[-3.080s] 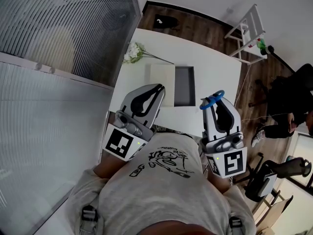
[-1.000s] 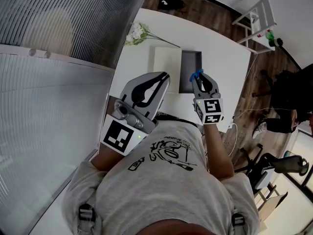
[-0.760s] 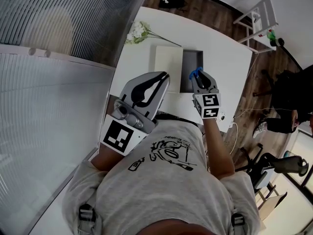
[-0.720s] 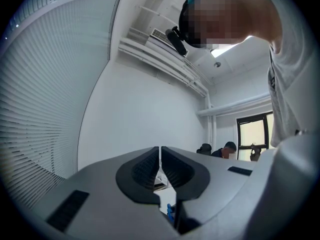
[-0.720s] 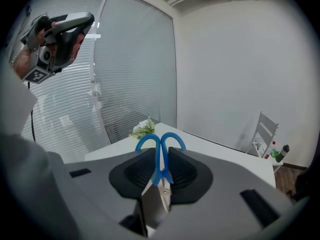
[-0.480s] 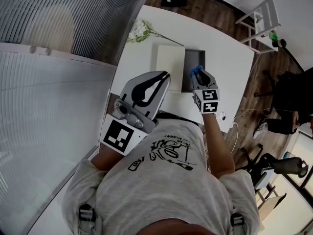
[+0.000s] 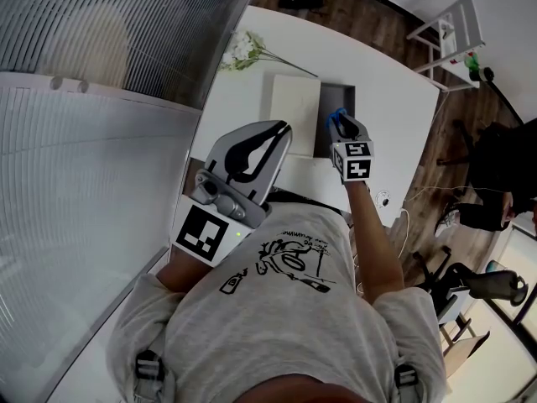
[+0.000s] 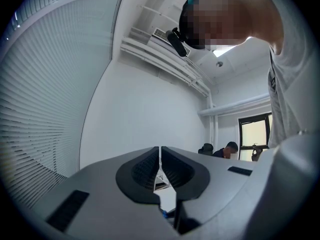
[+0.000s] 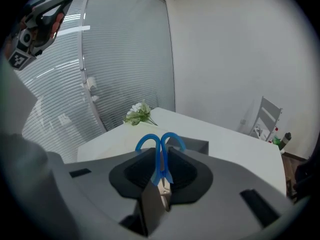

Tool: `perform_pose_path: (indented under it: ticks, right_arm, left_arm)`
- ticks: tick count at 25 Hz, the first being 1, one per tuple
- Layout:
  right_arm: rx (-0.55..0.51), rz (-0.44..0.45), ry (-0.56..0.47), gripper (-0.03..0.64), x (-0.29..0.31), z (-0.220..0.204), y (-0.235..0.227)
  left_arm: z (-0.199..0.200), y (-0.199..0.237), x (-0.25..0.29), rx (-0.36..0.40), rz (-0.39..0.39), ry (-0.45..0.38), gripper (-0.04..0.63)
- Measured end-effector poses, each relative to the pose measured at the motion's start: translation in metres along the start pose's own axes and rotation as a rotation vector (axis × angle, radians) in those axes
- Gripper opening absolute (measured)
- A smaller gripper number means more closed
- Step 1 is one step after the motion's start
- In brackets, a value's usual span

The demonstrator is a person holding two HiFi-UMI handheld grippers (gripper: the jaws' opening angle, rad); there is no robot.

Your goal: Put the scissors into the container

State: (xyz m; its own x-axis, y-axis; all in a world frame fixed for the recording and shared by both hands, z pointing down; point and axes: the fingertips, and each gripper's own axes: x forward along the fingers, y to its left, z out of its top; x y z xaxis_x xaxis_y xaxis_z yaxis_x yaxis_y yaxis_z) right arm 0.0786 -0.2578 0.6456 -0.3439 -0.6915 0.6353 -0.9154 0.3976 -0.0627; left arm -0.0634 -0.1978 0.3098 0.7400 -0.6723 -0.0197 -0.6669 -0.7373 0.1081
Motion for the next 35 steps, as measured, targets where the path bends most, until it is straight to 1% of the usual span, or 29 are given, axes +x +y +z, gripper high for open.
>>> perform_pose_path:
  ticks: [10,20,30,35]
  right_arm:
    - [0.019,-0.020,0.066,0.087,0.026,-0.022,-0.009]
    - [0.050,-0.031,0.132,0.087,0.050,-0.035,-0.018]
    - [0.065,-0.034,0.243,0.087,0.080,-0.049,-0.023]
    - [0.079,-0.049,0.297,0.089,0.091,-0.054,-0.025]
  left_arm:
    - [-0.005,0.007,-0.003,-0.012,0.010,0.005,0.031]
    - [-0.004,0.014,-0.002,-0.016,0.019,0.012,0.031]
    - [-0.011,0.024,-0.001,-0.022,0.031,0.025,0.031]
    - [-0.010,0.028,-0.003,-0.021,0.042,0.027,0.031]
